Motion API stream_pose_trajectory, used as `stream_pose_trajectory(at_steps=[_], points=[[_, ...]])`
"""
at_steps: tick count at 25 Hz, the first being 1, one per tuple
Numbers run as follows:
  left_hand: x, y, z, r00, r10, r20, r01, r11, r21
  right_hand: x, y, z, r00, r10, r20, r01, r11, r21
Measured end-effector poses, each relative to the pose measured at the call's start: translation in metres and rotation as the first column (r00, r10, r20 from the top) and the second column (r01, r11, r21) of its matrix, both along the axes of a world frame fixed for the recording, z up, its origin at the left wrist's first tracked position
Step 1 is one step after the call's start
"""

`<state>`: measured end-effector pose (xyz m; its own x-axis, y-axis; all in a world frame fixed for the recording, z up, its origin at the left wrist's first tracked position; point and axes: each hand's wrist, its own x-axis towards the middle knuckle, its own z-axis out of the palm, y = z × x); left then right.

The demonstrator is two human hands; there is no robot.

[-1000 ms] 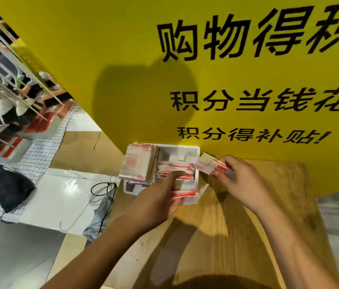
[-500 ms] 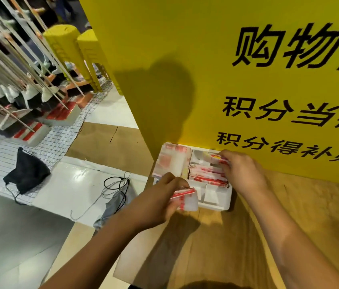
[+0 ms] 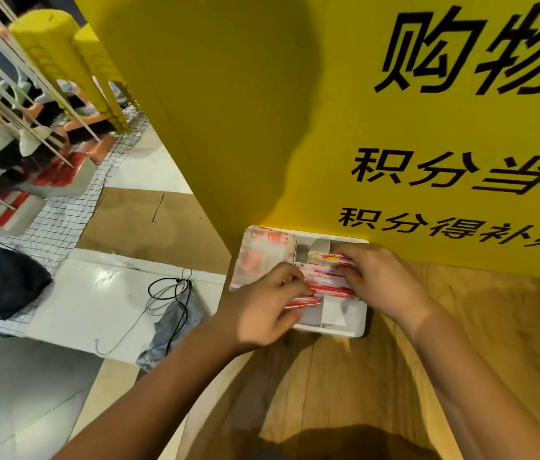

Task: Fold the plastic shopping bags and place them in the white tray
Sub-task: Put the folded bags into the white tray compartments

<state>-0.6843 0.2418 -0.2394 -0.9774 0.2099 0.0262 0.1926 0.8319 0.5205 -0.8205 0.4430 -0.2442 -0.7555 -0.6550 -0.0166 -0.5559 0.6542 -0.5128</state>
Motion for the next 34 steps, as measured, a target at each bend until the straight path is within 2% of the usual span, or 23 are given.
stream_pose_trajectory(at_steps=[3, 6, 10, 14, 20, 24, 26, 28, 31, 34], points=[[-0.008, 0.009, -0.017, 0.997, -0.026, -0.077, 0.006, 0.969, -0.246, -0.002, -0.001, -0.002, 1.0, 0.005, 0.005, -0.005, 1.0, -0.017], [-0.014, 0.014, -0.033, 0.993, -0.035, -0.117, -0.007, 0.94, -0.342, -0.003, 0.0, -0.004, 0.999, -0.004, 0.032, 0.005, 1.0, -0.011], [-0.019, 0.001, -0.043, 0.995, -0.026, -0.092, -0.005, 0.947, -0.32, -0.004, 0.0, -0.004, 0.999, -0.01, 0.045, 0.01, 1.0, -0.002], [-0.025, -0.008, -0.045, 0.998, -0.038, -0.052, 0.026, 0.975, -0.219, -0.004, 0.0, -0.004, 0.996, -0.005, 0.095, 0.007, 1.0, -0.022], [-0.025, -0.011, -0.057, 0.991, -0.033, -0.131, 0.014, 0.989, -0.145, -0.005, -0.006, -0.001, 0.99, 0.079, 0.113, -0.081, 0.997, 0.008], [-0.024, -0.01, -0.061, 0.988, -0.029, -0.154, 0.011, 0.993, -0.121, -0.006, -0.018, 0.001, 0.993, 0.094, -0.074, -0.079, 0.98, 0.18], [-0.024, -0.009, -0.061, 0.988, -0.027, -0.154, 0.008, 0.993, -0.119, -0.003, -0.027, 0.003, 0.973, 0.132, -0.19, -0.06, 0.936, 0.346], [-0.024, -0.009, -0.06, 0.989, -0.02, -0.144, 0.003, 0.993, -0.119, 0.004, -0.034, 0.004, 0.951, 0.154, -0.268, -0.032, 0.912, 0.409], [-0.023, -0.009, -0.061, 0.991, -0.007, -0.135, -0.009, 0.993, -0.121, 0.007, -0.033, -0.005, 0.932, 0.183, -0.313, -0.076, 0.943, 0.325], [-0.022, -0.008, -0.062, 0.989, 0.003, -0.148, -0.021, 0.993, -0.12, 0.005, -0.024, -0.011, 0.932, 0.238, -0.274, -0.186, 0.962, 0.202]])
